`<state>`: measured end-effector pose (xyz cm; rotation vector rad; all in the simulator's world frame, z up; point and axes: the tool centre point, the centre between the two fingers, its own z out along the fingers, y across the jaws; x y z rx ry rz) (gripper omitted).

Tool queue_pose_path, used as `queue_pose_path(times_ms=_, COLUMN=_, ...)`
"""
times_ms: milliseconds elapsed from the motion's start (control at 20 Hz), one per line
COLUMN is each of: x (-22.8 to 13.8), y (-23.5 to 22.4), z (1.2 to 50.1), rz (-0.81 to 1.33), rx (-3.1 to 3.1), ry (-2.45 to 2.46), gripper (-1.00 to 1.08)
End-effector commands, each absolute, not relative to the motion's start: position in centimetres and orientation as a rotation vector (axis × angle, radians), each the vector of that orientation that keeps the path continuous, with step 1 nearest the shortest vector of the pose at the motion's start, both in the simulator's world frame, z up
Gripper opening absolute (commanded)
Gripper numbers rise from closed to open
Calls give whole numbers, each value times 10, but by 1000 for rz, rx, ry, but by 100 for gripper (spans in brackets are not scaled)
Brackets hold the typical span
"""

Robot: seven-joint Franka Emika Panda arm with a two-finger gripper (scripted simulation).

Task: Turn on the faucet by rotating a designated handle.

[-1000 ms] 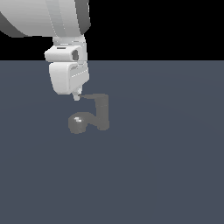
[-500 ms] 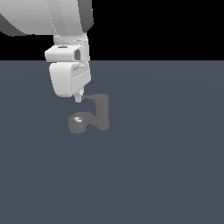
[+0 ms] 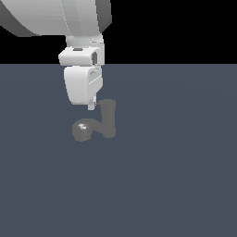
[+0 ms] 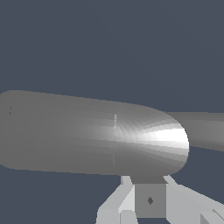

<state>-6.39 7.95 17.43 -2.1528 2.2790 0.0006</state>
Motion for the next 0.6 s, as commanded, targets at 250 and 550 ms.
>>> queue_pose_path(times_ms=250, x=-73, y=29, z=173, rz=0, rx=-2115, ry=2322, gripper=-100)
queue_pose_path(times_ms=550, x=-64, y=35, z=174, rz=2, rx=-2144, ry=2287, gripper=-100)
